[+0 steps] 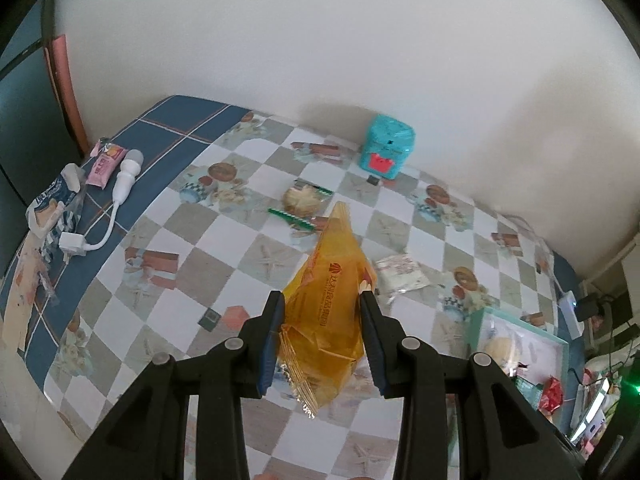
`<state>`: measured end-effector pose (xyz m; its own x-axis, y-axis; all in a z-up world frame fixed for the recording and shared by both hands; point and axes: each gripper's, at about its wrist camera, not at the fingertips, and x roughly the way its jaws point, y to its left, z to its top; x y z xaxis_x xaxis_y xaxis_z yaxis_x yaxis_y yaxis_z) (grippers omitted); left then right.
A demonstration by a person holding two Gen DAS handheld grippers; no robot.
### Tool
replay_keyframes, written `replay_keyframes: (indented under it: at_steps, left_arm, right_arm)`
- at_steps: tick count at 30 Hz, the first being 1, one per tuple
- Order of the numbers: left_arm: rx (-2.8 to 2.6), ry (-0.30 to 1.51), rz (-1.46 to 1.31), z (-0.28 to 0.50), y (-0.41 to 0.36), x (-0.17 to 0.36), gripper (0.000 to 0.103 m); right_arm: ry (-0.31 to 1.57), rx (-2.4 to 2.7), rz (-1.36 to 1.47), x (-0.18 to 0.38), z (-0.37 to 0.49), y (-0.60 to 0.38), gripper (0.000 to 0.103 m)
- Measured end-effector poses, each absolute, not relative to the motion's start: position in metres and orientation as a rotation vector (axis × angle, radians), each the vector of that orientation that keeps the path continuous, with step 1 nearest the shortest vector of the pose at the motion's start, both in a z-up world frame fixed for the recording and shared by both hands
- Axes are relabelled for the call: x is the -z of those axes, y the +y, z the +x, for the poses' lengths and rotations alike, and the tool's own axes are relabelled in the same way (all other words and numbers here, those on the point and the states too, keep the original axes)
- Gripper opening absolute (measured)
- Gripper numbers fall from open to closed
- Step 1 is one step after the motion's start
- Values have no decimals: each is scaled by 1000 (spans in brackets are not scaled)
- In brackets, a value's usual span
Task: Organize snacks
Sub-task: 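Carry the yellow bag with the left tool into the tray while the right tool carries the green pack there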
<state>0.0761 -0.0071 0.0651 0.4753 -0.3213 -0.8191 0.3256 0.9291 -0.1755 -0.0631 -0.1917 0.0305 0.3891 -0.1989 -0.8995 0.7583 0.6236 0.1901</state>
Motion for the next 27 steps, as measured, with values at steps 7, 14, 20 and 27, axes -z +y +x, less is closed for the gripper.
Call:
replay_keyframes:
  at_steps: [7, 14, 20, 27]
  left_arm:
    - [444, 990, 18, 58, -33, -74, 39]
    - [499, 975, 64, 38, -63, -79, 38]
    - [531, 973, 104, 23, -85, -78, 37]
    - [596, 975, 140, 3, -115, -77, 37]
  right_arm:
    - [973, 725, 731, -30, -86, -226, 71]
    - [938, 796, 801, -30, -114, -259, 71]
    - [914, 848, 850, -28, -136, -281, 71]
    - [895, 888, 922, -22, -161, -306, 71]
